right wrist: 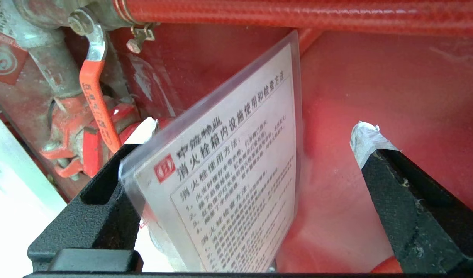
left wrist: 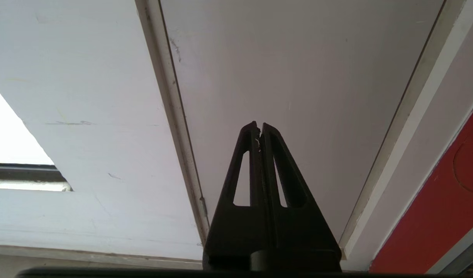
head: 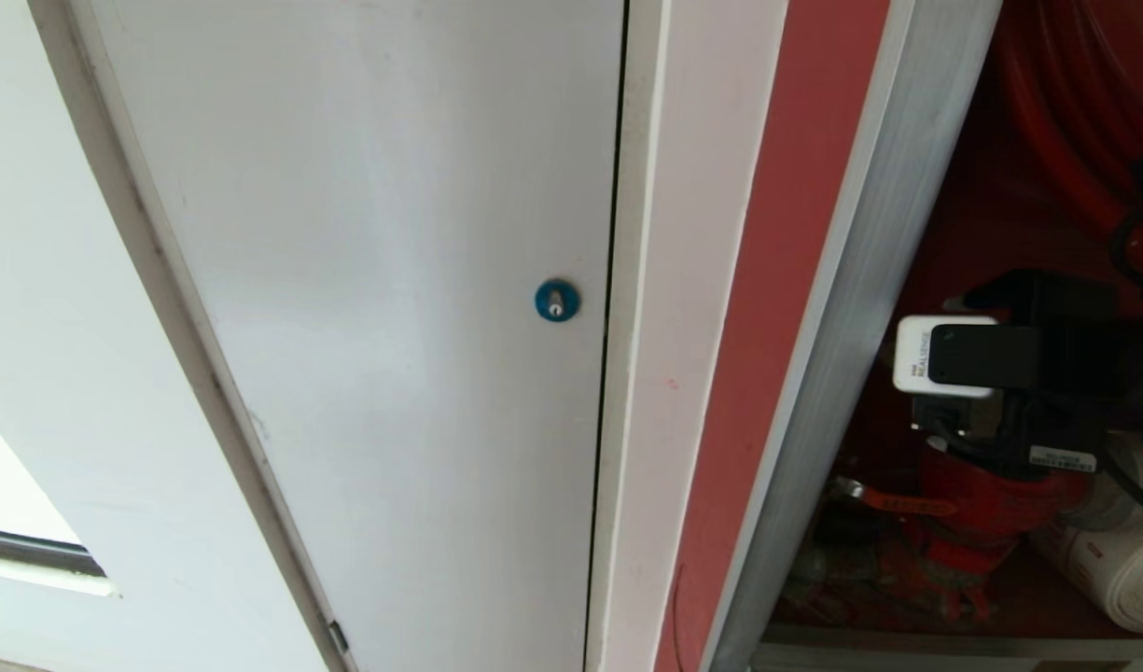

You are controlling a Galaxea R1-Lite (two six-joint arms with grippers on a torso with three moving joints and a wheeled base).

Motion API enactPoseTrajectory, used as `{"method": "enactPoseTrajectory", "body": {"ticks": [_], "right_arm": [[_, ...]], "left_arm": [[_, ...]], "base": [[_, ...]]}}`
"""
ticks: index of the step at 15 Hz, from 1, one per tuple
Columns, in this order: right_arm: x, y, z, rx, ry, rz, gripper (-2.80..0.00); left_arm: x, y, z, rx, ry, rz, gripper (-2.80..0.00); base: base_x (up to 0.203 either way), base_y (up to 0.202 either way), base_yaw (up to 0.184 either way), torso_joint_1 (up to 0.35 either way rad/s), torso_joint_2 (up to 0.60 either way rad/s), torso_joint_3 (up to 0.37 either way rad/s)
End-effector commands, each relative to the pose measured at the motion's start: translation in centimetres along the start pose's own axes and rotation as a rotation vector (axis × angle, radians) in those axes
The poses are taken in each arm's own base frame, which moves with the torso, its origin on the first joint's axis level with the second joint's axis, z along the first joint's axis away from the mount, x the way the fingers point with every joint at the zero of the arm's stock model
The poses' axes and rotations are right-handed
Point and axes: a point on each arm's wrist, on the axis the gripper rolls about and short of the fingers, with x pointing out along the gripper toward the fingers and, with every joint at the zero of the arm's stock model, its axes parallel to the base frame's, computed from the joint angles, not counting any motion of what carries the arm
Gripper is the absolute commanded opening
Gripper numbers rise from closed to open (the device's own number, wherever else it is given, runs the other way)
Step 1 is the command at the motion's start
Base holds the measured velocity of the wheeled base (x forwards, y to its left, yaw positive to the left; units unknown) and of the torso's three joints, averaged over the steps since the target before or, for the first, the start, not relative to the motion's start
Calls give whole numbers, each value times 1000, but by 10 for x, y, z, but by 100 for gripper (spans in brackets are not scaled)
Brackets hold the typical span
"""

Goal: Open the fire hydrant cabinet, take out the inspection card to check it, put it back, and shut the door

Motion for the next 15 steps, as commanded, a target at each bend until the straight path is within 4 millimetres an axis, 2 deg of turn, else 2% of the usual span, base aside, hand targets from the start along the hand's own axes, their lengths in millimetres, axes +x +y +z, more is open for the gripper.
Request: {"method": "enactPoseTrajectory", "body": {"ticks": [1,8,15], "right_arm": [[-6,1,-3,-3,-2,-9,0],[-21,13,-14,-5,-6,-12,0],[-60,25,-36,3,-43,-90,0]], "left_arm": [[1,0,-4,0,13,0,-280],[1,0,-4,0,13,0,-280],[1,0,-4,0,13,0,-280]], "base": [[0,0,0,0,0,0],[0,0,0,0,0,0],[0,0,0,0,0,0]]}}
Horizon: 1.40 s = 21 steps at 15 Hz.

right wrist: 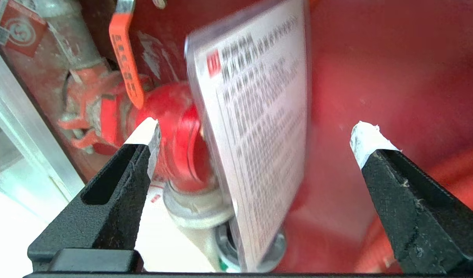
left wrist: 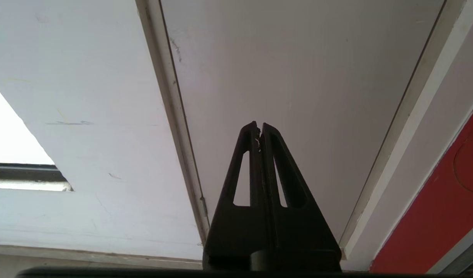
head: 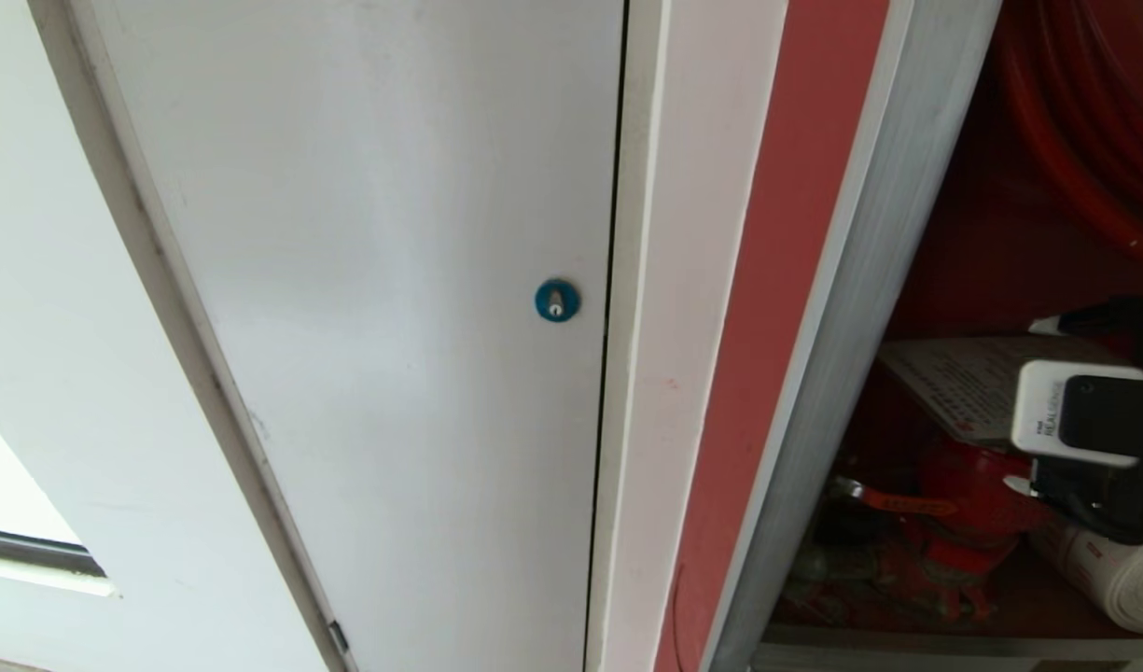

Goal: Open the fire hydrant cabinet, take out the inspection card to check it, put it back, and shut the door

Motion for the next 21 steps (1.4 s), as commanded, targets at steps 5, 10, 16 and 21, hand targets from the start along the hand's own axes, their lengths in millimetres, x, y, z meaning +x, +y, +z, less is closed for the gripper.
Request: {"method": "enactPoseTrajectory", "body": {"ticks": [5,10,16,21], "right_arm": [[-44,5,-21,-14,-56,-105,0],[-60,13,-31,-15,-69,-145,-280],[-78,22,-42,4,-85,-191,-280],[-87,27,-48,20,-92,-222,-280]], "left_arm": [[1,0,-4,0,13,0,-280],[1,0,-4,0,13,0,-280],[1,0,-4,0,13,0,-280],[1,0,-4,0,13,0,-280]], "base": [[0,0,0,0,0,0],[0,0,0,0,0,0],[0,0,0,0,0,0],[0,0,0,0,0,0]]}}
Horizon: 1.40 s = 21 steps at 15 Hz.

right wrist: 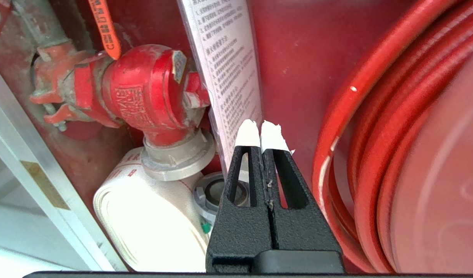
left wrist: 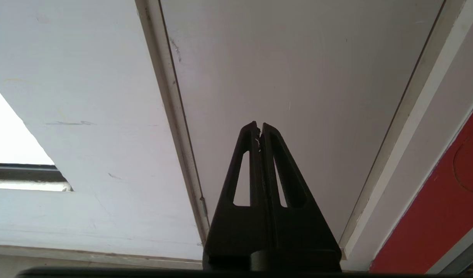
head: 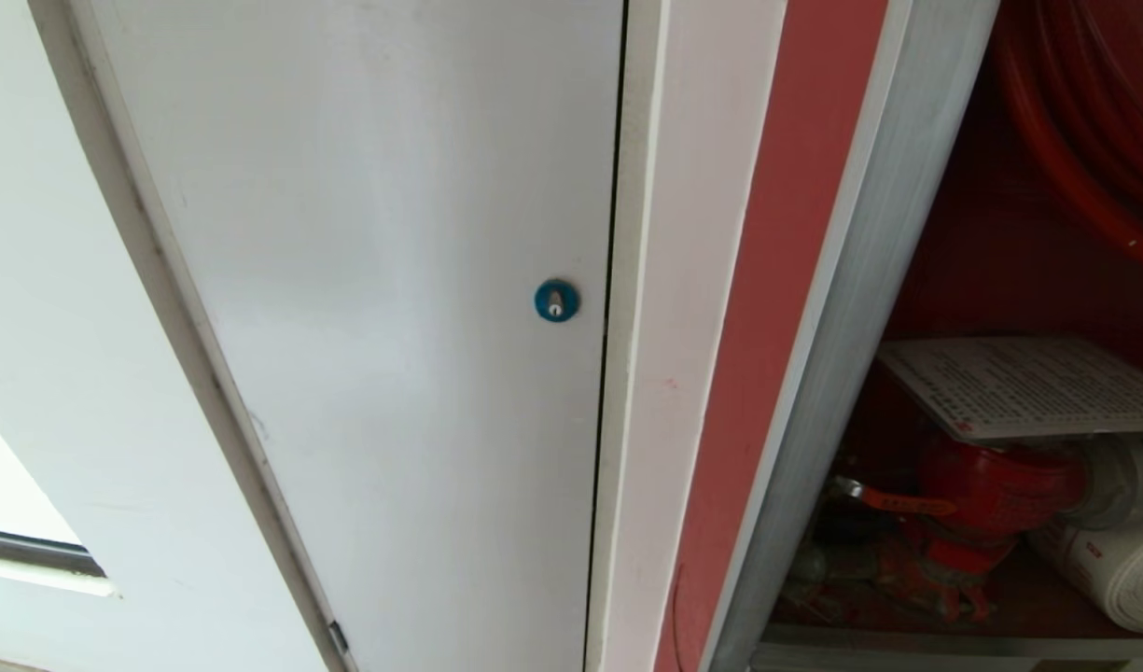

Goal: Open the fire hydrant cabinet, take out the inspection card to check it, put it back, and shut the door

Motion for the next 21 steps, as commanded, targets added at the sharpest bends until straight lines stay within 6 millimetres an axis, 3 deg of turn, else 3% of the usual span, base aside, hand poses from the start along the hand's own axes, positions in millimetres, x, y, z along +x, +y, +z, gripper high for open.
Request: {"method": "enactPoseTrajectory", "body": {"ticks": [1,14,21], "right_arm": [[-7,-1,-3,9,-9,-28,-280],[-20,-10,-5,576,-50,-79,-280],[-17,-3,-6,684,-30,-36,-280]], "left_arm": [[1,0,-4,0,13,-1,-280],[1,0,-4,0,13,-2,-280],[1,0,-4,0,13,-1,-280]], "base": [[0,0,0,0,0,0],[0,0,0,0,0,0],[0,0,0,0,0,0]]}}
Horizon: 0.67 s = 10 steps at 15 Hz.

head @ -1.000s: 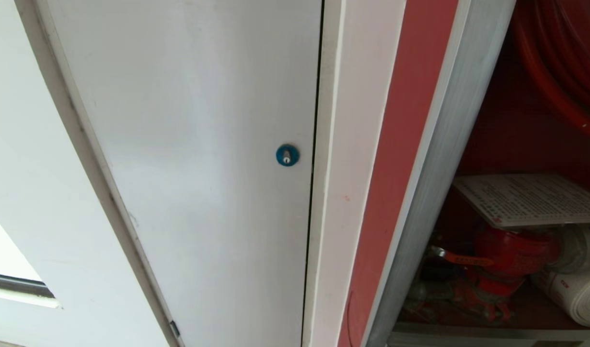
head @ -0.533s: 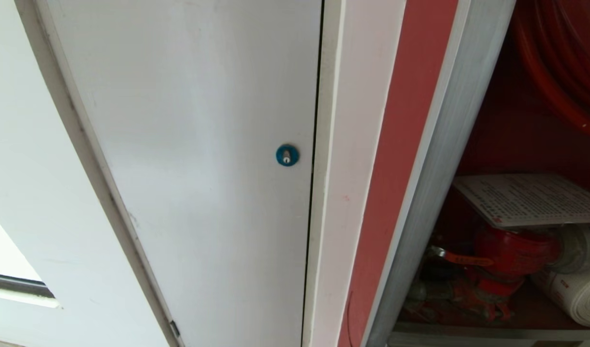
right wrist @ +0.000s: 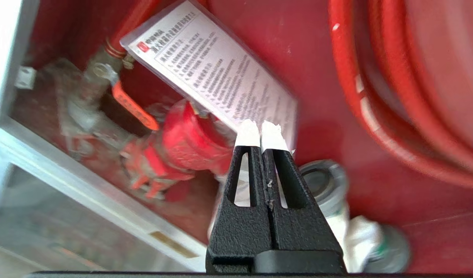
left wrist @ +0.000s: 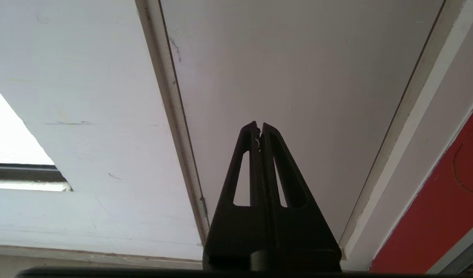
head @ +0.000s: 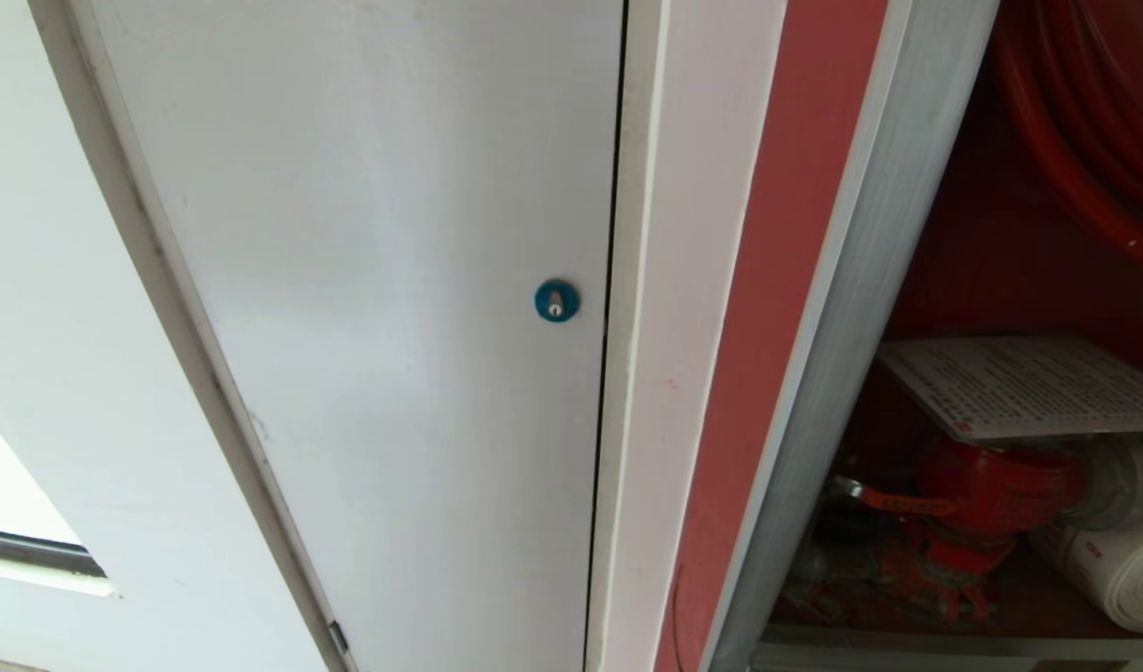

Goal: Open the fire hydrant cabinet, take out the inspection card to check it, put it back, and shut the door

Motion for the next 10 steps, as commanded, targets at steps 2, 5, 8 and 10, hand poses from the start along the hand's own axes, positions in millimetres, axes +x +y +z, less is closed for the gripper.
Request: {"method": "enactPoseTrajectory", "body": {"ticks": [2,5,8,10], "right_arm": [[2,3,-3,58,18,10,-280],[1,6,-8,43,88,73,-280],[-1,-3,5,-19,211,155,-280],[16,-6,19,-71,301,214,-280]], "left_arm": [[1,0,-4,0,14,0,-280],[1,0,-4,0,14,0,-280],[1,0,-4,0,14,0,-280],[1,0,-4,0,14,0,-280]], "base": [[0,0,0,0,0,0],[0,0,0,0,0,0],[0,0,0,0,0,0],[0,0,0,0,0,0]]}}
